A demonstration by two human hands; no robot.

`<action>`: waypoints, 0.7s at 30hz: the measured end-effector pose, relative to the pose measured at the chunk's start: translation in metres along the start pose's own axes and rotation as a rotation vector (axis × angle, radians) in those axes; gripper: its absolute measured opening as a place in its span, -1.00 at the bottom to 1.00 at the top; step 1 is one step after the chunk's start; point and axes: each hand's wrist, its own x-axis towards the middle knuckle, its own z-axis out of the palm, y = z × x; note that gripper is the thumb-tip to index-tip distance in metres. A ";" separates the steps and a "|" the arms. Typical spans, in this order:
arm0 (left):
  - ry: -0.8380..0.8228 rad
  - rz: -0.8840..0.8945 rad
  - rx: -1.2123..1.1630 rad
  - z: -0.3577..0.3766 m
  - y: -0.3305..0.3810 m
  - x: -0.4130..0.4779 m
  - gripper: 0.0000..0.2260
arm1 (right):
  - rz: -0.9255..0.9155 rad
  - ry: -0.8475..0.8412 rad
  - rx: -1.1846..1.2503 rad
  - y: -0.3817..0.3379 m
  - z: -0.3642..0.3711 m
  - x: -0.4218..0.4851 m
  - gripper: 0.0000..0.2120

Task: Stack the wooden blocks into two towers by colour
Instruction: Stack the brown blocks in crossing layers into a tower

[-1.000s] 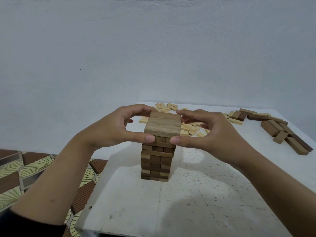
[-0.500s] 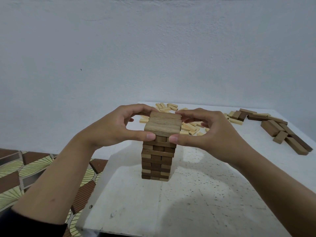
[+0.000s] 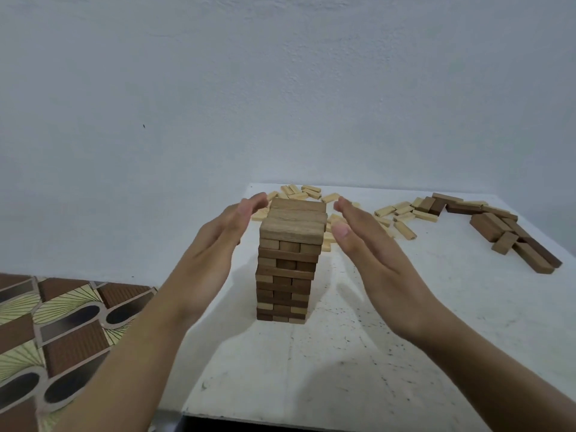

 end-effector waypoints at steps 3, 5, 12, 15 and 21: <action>0.053 -0.026 -0.029 0.009 0.001 -0.009 -0.50 | -0.015 -0.019 0.000 -0.001 0.008 -0.006 -0.27; 0.076 -0.001 -0.019 0.015 0.004 -0.013 -0.53 | -0.028 -0.038 0.001 -0.003 0.013 -0.008 -0.31; 0.074 0.038 -0.075 0.025 0.008 -0.020 -0.63 | -0.075 -0.059 0.022 -0.011 0.020 -0.011 -0.45; 0.076 0.033 -0.086 0.026 0.009 -0.021 -0.67 | -0.132 -0.058 0.022 -0.014 0.022 -0.009 -0.59; 0.076 0.031 -0.104 0.027 0.010 -0.021 -0.69 | -0.150 -0.045 0.000 -0.009 0.028 -0.005 -0.46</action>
